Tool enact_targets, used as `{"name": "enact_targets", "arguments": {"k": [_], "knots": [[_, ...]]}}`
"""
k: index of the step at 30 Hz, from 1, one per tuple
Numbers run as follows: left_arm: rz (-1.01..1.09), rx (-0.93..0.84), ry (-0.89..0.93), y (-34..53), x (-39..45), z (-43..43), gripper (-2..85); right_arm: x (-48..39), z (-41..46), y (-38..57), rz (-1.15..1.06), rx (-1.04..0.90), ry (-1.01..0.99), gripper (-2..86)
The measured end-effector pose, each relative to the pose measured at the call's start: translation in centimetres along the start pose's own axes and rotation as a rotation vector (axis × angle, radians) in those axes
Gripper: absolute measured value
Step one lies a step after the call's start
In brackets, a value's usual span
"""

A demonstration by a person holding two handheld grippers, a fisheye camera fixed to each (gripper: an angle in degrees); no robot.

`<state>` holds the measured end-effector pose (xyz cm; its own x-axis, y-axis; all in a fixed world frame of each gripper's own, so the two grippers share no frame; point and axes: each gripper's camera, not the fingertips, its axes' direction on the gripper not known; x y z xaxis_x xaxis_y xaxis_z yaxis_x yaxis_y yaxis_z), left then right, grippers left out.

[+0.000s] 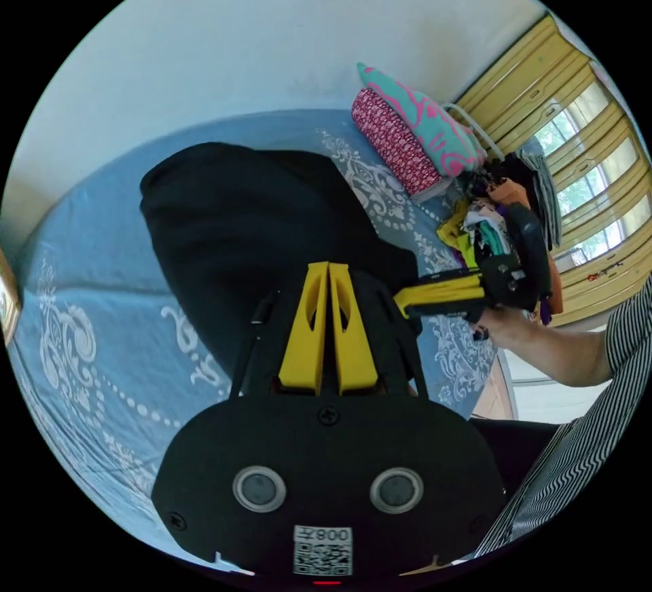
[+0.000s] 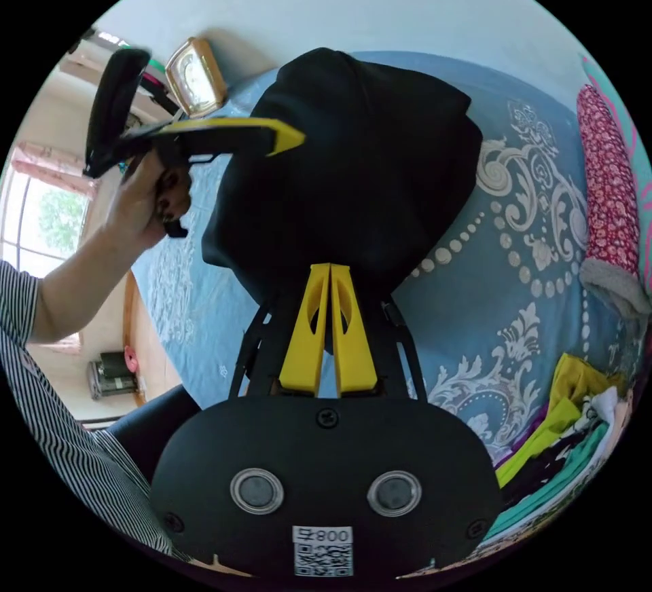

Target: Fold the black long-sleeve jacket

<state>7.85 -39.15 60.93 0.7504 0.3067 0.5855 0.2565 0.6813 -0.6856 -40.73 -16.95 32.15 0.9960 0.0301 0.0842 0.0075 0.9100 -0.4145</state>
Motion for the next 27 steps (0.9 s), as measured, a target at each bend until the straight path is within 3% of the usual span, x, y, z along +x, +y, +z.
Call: {"name": "enact_targets", "arguments": {"k": [2,9,11,16,21,27], "knots": [[-0.035,-0.088,-0.019,2.0,-1.6,2.0,0.1,0.5,1.6,0.6,0.035,-0.023,-0.037,0.0],[-0.158,0.061,0.054,5.9,-5.7,0.2,0.2,1.7,7.5,3.2,0.084,-0.041,-0.139,0.0],[-0.282,0.117,0.104,9.1,-8.2,-0.4,0.2,1.9,8.6,4.3,0.094,-0.030,-0.155,0.0],[-0.467,0.092,0.225,14.9,-12.9,1.6,0.4,2.7,12.9,6.9,0.139,-0.016,-0.205,0.0],[-0.462,0.026,0.256,16.9,-16.0,4.8,0.6,3.3,17.0,9.1,0.140,-0.019,-0.224,0.1],[-0.558,0.144,0.279,21.9,-19.2,4.2,5.2,5.4,19.9,13.7,0.181,0.042,-0.300,1.1]]}}
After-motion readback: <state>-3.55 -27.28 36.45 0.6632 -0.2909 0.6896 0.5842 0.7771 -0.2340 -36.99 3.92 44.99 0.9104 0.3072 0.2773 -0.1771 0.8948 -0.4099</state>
